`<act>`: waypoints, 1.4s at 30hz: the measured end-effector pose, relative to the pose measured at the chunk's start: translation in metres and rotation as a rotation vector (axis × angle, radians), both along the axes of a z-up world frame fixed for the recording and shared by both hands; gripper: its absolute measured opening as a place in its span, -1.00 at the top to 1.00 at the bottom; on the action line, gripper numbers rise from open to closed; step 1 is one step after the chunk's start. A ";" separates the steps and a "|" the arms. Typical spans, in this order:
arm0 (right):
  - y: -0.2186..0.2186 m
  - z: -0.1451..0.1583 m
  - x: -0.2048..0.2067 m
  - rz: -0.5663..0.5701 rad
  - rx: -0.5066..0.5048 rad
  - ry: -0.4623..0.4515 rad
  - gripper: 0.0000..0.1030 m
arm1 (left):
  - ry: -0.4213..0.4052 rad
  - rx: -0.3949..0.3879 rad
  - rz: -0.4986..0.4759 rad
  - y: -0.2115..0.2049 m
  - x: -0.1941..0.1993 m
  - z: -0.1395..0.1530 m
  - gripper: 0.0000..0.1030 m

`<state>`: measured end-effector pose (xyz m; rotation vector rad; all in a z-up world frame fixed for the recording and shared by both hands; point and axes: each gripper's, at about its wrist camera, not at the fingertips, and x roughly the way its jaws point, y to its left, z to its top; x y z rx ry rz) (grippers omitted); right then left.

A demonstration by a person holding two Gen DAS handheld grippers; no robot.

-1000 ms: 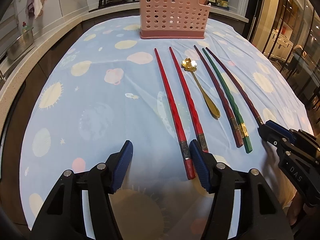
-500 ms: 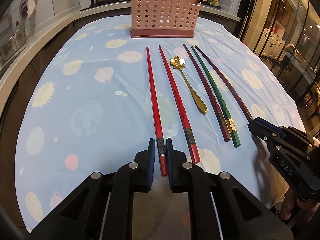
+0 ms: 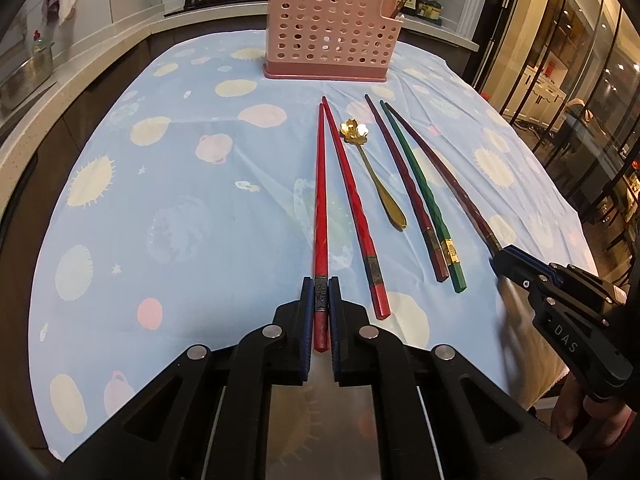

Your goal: Organize utensils

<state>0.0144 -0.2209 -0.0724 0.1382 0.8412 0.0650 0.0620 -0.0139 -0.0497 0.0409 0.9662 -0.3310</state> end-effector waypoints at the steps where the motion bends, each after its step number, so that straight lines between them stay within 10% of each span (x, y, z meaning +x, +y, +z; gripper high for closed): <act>1: -0.001 0.002 -0.001 -0.002 0.002 -0.005 0.87 | -0.006 -0.003 0.001 0.001 -0.001 0.003 0.87; 42: -0.048 0.164 0.042 -0.046 0.075 -0.400 0.87 | -0.406 -0.056 0.072 0.015 0.064 0.160 0.87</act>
